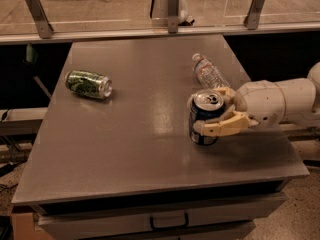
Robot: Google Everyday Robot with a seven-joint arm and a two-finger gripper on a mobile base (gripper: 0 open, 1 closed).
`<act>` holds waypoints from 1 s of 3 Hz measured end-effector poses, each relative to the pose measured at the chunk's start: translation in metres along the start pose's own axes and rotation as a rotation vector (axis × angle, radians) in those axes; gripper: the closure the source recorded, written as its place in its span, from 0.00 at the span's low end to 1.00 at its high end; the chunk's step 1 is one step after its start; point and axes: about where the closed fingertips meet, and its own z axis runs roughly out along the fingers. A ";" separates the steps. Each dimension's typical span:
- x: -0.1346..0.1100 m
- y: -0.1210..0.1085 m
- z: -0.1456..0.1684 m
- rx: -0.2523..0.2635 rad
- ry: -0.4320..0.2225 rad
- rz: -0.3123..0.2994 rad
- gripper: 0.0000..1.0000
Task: Place pepsi can upright
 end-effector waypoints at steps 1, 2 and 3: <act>0.018 0.005 -0.003 0.010 -0.027 -0.024 0.58; 0.026 0.007 -0.005 0.018 -0.037 -0.033 0.35; 0.030 0.007 -0.008 0.025 -0.033 -0.035 0.13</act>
Offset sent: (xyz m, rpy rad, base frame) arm -0.0071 -0.0175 -0.0368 0.0541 -0.0405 -0.0278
